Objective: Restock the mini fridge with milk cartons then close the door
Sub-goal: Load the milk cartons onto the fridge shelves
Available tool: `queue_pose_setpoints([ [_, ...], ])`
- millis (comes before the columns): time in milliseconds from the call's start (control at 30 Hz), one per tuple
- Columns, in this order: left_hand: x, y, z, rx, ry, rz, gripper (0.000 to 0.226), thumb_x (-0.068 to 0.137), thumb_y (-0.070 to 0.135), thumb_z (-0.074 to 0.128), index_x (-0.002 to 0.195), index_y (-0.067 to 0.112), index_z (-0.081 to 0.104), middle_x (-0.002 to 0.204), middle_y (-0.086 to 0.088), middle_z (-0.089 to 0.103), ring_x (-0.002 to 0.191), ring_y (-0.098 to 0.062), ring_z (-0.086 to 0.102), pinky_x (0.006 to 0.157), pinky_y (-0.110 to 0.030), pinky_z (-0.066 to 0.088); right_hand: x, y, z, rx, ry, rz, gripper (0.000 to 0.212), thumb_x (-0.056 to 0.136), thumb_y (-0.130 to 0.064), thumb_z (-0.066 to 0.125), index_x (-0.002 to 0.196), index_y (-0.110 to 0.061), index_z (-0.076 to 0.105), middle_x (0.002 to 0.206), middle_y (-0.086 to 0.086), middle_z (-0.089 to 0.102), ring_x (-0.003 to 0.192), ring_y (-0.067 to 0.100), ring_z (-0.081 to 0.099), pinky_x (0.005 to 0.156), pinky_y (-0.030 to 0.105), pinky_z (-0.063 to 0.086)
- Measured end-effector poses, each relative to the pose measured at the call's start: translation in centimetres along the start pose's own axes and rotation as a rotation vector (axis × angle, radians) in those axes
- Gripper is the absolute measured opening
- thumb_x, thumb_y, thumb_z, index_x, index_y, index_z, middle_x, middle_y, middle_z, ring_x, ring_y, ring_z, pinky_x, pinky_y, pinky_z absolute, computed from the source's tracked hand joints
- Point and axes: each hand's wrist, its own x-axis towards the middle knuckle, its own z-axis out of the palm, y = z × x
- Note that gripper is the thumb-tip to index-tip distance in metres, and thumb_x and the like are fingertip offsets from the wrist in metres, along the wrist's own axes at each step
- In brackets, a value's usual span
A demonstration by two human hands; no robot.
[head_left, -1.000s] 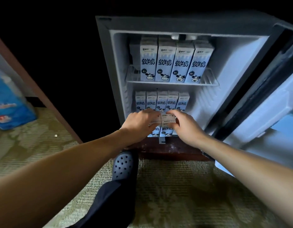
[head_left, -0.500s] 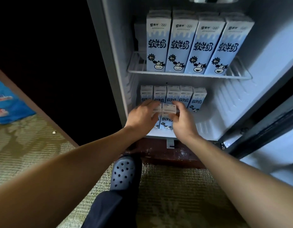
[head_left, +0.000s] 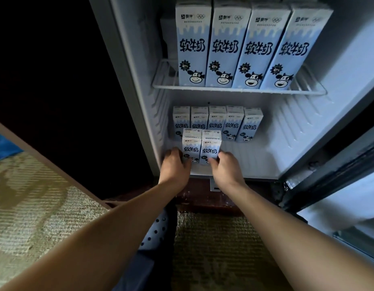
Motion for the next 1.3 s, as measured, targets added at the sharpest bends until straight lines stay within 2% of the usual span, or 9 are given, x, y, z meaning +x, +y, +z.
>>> queue_pose_setpoints([
  [100,0.5,0.0,0.5,-0.036,0.042,-0.065,0.020,0.097,0.025,0.058,0.100,0.009,0.047,0.109,-0.016,0.058,0.099,-0.036,0.058,0.078,-0.038,0.044,1.1,-0.7,0.7,0.012,0.012,0.026,0.020,0.100,-0.024,0.059,0.100,-0.006,0.067,0.092,0.012,0.065,0.084,0.030,0.065,0.077,0.043,0.055],
  [200,1.2,0.2,0.8,-0.035,0.084,-0.132,0.023,0.100,0.027,0.053,0.109,0.006,0.053,0.110,-0.019,0.064,0.100,-0.040,0.062,0.075,-0.039,0.047,2.0,-1.0,1.7,-0.003,0.034,0.037,0.023,0.100,-0.028,0.059,0.100,-0.007,0.067,0.094,0.012,0.065,0.089,0.033,0.063,0.078,0.039,0.054],
  [333,1.9,0.3,1.1,-0.029,0.090,-0.189,0.028,0.102,0.032,0.050,0.111,0.006,0.057,0.111,-0.019,0.067,0.101,-0.041,0.063,0.074,-0.037,0.046,2.8,-0.7,2.3,-0.066,0.030,0.061,0.032,0.099,-0.032,0.061,0.104,-0.003,0.070,0.102,0.017,0.059,0.097,0.037,0.060,0.081,0.034,0.049],
  [500,2.5,0.3,1.1,-0.072,0.116,-0.233,0.028,0.101,0.033,0.049,0.113,0.009,0.058,0.112,-0.017,0.068,0.102,-0.039,0.064,0.076,-0.036,0.047,3.7,-0.5,3.1,-0.128,0.009,0.114,0.038,0.099,-0.043,0.057,0.112,-0.011,0.071,0.109,0.015,0.057,0.107,0.035,0.052,0.078,0.033,0.028],
  [700,3.0,0.7,1.2,-0.059,0.122,-0.285,0.028,0.102,0.032,0.048,0.120,0.012,0.055,0.118,-0.015,0.067,0.108,-0.038,0.063,0.080,-0.037,0.047,3.6,-1.2,3.0,-0.121,0.033,0.160,0.041,0.100,-0.048,0.054,0.119,-0.015,0.069,0.113,0.016,0.053,0.107,0.036,0.049,0.088,0.038,0.040],
  [967,3.3,0.9,1.2,-0.012,0.115,-0.296,0.028,0.102,0.032,0.047,0.119,0.011,0.053,0.121,-0.017,0.065,0.111,-0.040,0.062,0.086,-0.041,0.050,3.4,-1.8,3.1,-0.168,0.033,0.203,0.044,0.100,-0.053,0.049,0.125,-0.022,0.065,0.119,0.015,0.053,0.113,0.038,0.047,0.094,0.042,0.044],
  [1200,2.5,1.0,0.6,-0.015,0.068,-0.261,0.035,0.100,0.031,0.051,0.124,0.005,0.053,0.124,-0.020,0.064,0.114,-0.040,0.061,0.088,-0.039,0.049,3.1,-1.8,3.0,-0.168,-0.004,0.203,0.040,0.100,-0.050,0.050,0.121,-0.018,0.062,0.117,0.015,0.053,0.113,0.037,0.046,0.093,0.040,0.042],
  [1300,1.7,1.3,-0.5,-0.063,-0.030,-0.269,0.038,0.097,0.024,0.054,0.129,0.003,0.051,0.126,-0.020,0.063,0.114,-0.037,0.060,0.086,-0.035,0.049,2.3,-1.7,2.1,-0.075,-0.025,0.220,0.034,0.100,-0.039,0.052,0.114,-0.012,0.064,0.115,0.016,0.056,0.114,0.037,0.048,0.084,0.034,0.035],
])
